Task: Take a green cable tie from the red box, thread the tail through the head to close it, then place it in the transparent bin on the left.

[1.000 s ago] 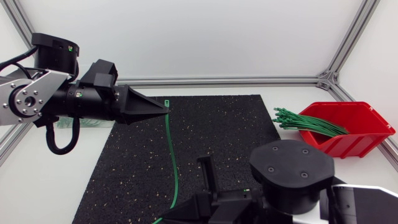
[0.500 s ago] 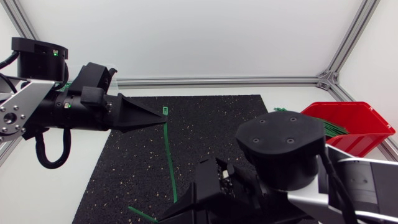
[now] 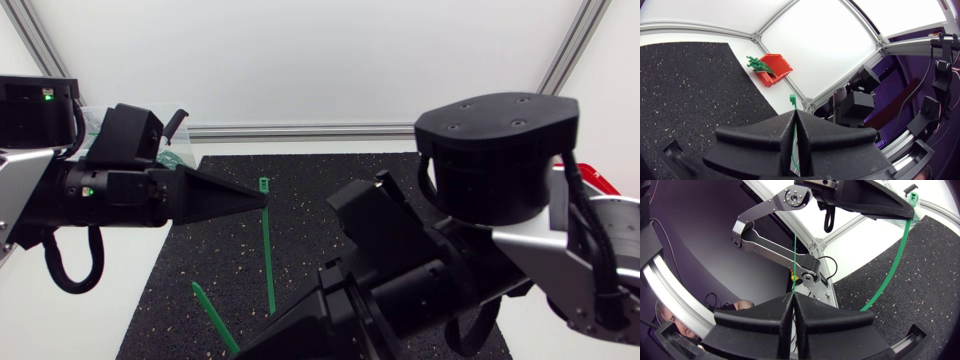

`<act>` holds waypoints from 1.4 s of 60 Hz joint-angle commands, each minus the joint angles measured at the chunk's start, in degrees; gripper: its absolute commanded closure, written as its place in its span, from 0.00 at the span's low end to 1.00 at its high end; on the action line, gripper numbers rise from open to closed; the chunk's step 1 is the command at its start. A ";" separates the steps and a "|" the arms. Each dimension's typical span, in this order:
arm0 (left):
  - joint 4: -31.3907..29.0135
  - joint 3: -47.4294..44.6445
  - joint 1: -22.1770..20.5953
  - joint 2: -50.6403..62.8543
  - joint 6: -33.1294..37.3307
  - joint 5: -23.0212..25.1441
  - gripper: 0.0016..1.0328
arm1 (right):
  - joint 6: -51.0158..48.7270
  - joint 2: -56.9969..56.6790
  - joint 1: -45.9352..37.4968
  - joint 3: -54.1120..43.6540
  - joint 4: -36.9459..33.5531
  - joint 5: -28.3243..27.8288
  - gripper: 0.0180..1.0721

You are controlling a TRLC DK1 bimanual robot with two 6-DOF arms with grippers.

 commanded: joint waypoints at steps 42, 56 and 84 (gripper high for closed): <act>12.60 -7.52 -16.30 -15.50 -8.72 -23.95 0.96 | 27.45 -8.46 -6.18 11.49 -12.97 -9.42 0.95; 12.16 -6.64 -22.46 -18.75 -9.68 -29.84 0.96 | 32.46 -8.73 -8.03 14.47 -15.87 -12.32 0.95; 13.22 -5.94 -32.92 -19.37 -5.91 -44.07 0.96 | 37.21 -9.52 -8.64 19.22 -22.20 -13.82 0.95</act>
